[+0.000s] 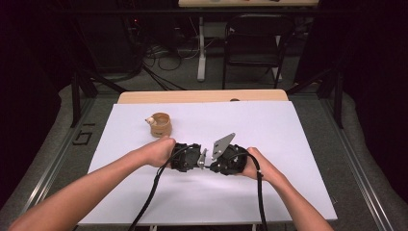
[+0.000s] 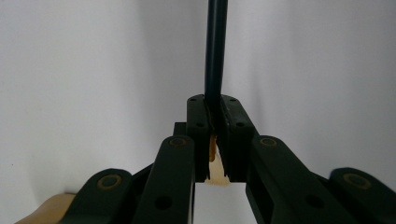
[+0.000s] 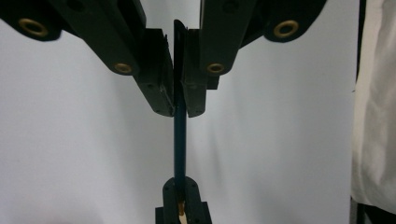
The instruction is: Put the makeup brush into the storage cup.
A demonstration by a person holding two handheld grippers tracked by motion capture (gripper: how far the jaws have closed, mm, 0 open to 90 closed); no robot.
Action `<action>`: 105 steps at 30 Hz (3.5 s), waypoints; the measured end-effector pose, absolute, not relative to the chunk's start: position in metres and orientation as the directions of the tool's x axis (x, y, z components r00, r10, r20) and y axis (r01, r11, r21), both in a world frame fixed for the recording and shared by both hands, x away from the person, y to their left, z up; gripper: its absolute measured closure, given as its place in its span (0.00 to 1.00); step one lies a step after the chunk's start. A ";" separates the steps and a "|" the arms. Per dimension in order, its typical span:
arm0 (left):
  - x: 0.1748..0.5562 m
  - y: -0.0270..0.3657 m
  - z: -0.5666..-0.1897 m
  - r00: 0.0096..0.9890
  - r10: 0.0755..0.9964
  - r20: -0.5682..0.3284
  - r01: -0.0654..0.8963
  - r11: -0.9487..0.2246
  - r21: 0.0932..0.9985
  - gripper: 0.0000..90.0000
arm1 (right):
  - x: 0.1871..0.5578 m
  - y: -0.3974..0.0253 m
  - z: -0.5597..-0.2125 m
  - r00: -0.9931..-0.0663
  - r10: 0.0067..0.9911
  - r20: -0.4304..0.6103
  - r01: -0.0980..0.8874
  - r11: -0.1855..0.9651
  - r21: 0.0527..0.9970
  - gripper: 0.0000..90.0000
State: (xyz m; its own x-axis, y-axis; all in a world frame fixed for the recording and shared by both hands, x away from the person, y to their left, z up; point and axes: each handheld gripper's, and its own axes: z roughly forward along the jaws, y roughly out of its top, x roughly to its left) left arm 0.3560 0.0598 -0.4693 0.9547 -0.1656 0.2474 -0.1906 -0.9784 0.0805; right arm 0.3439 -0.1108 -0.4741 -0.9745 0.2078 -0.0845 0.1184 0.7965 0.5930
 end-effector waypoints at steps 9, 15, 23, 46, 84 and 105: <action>0.358 0.060 -0.469 0.954 -0.158 0.254 -0.184 -0.980 0.079 0.88 | 0.343 -0.113 -0.478 -0.966 0.244 -0.087 0.141 0.775 0.616 0.95; 0.362 0.067 -0.468 0.966 -0.097 0.240 -0.134 -0.981 0.139 0.58 | 0.341 -0.119 -0.481 -0.963 0.258 -0.074 0.149 0.744 0.651 0.95; 0.366 0.085 -0.465 0.964 0.017 0.264 -0.050 -0.968 0.244 0.24 | 0.340 -0.132 -0.487 -0.954 0.295 -0.053 0.180 0.705 0.686 0.95; 0.367 0.140 -0.490 0.925 0.342 0.168 0.209 -0.824 0.527 0.00 | 0.335 -0.147 -0.497 -0.931 0.364 -0.037 0.217 0.630 0.745 0.94; 0.355 0.158 -0.527 0.841 0.541 -0.005 0.343 -0.525 0.779 0.00 | 0.330 -0.154 -0.500 -0.875 0.485 0.016 0.262 0.444 0.857 0.94; 0.358 0.154 -0.522 0.807 0.582 -0.100 0.393 -0.403 0.827 0.00 | 0.327 -0.144 -0.504 -0.843 0.534 0.062 0.275 0.328 0.904 0.94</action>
